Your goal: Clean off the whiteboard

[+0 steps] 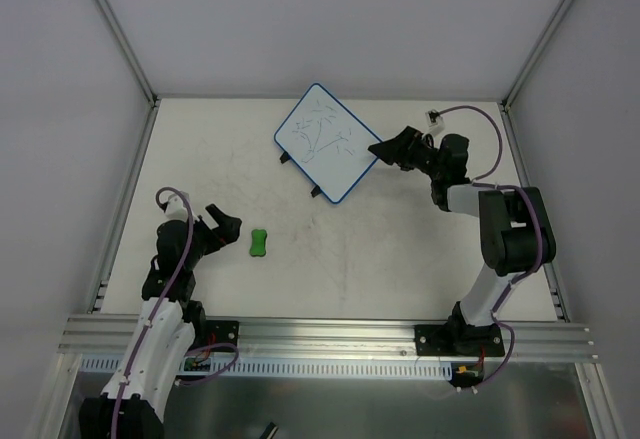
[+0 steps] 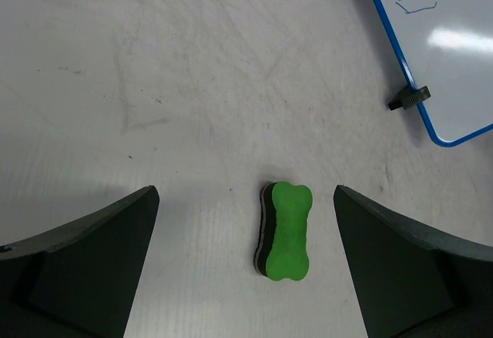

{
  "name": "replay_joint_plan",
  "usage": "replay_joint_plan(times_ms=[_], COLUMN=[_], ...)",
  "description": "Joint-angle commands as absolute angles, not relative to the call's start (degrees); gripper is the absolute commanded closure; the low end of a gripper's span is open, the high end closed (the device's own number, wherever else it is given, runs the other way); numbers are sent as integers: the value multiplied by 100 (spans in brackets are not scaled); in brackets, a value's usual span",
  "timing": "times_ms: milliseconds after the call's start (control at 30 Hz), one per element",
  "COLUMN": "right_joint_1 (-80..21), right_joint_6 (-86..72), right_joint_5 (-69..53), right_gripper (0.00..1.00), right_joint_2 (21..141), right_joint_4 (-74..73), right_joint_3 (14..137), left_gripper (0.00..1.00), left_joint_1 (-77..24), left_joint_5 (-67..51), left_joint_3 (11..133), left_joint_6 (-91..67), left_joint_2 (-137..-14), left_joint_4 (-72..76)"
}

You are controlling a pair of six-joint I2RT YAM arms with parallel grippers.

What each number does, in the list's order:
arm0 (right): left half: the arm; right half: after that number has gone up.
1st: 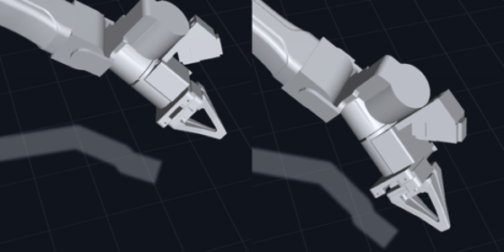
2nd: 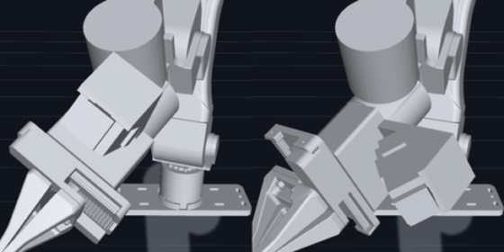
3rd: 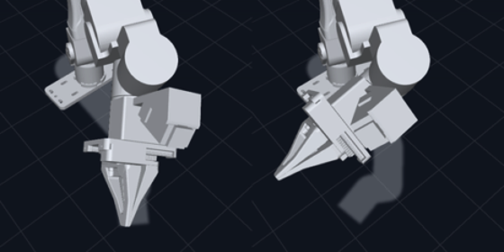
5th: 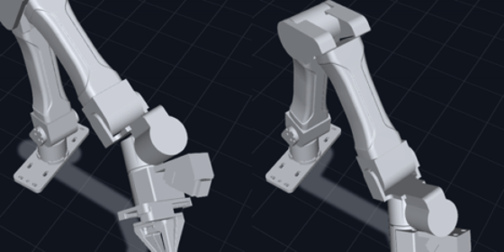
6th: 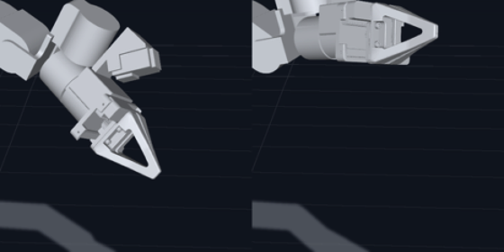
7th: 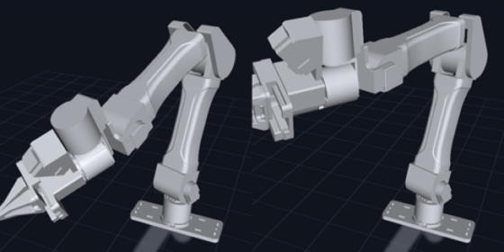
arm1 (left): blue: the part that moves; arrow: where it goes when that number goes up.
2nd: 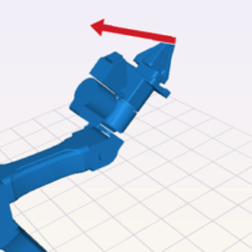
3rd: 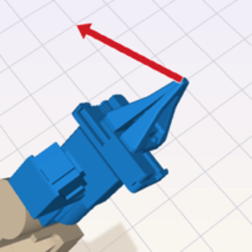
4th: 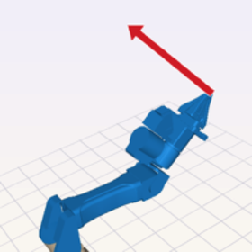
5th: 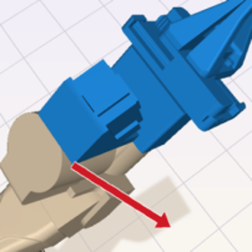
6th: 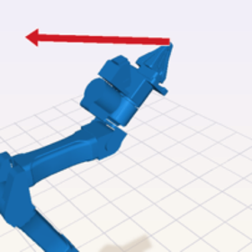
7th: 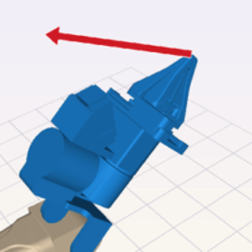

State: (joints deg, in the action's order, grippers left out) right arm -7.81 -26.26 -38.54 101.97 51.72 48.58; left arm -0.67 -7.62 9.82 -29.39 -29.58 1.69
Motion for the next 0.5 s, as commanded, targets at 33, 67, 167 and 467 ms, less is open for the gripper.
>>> replay_joint_plan(times_ms=[33, 67, 167, 467], right_joint_1=[-835, -844, -861, -870], right_joint_6=[-2443, -2487, -2601, -2900], right_joint_5=[-3965, -3973, -3990, -4236], right_gripper=[18, 19, 19, 52], right_joint_2=[10204, 10222, 10362, 10758], right_joint_4=[5247, 5247, 5291, 5581], right_joint_3=[5159, 5194, 5308, 5528], left_gripper=[1, 1, 1, 1], left_joint_1=[-35, -35, -35, -35], left_joint_5=[-975, -976, -1011, -1028], left_joint_3=[1274, 1274, 1257, 1309], left_joint_6=[-2874, -2874, -2874, -2883], left_joint_2=[-3129, -3129, -3068, -3278], left_joint_4=[378, 378, 378, 387])
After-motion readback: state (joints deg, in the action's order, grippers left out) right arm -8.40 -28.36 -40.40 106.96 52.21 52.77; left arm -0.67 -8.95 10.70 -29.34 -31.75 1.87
